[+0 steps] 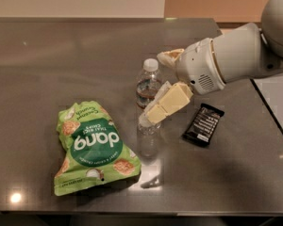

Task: Move water bottle near green rice chip bag

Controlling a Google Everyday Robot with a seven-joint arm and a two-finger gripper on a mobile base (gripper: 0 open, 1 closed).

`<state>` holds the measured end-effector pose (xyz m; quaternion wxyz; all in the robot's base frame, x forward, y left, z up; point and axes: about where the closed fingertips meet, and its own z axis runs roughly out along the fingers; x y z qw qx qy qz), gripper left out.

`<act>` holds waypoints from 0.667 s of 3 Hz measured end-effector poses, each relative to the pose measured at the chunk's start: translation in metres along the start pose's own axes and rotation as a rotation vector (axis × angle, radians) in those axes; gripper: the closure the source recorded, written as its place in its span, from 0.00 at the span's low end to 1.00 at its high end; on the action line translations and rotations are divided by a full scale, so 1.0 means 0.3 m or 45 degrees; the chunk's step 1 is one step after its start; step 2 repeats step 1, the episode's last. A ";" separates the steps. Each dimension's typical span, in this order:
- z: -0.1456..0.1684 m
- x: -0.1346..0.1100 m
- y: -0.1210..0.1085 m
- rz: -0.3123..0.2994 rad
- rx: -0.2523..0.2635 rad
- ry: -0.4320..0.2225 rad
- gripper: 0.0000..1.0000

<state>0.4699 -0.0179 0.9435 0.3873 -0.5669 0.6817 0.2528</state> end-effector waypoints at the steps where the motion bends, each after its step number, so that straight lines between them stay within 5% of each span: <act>1: 0.000 0.000 0.000 0.000 0.000 0.000 0.00; 2: 0.000 0.000 0.000 0.000 0.000 0.000 0.00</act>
Offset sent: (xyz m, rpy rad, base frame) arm 0.0000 0.0000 0.0000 0.0000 0.0000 0.0000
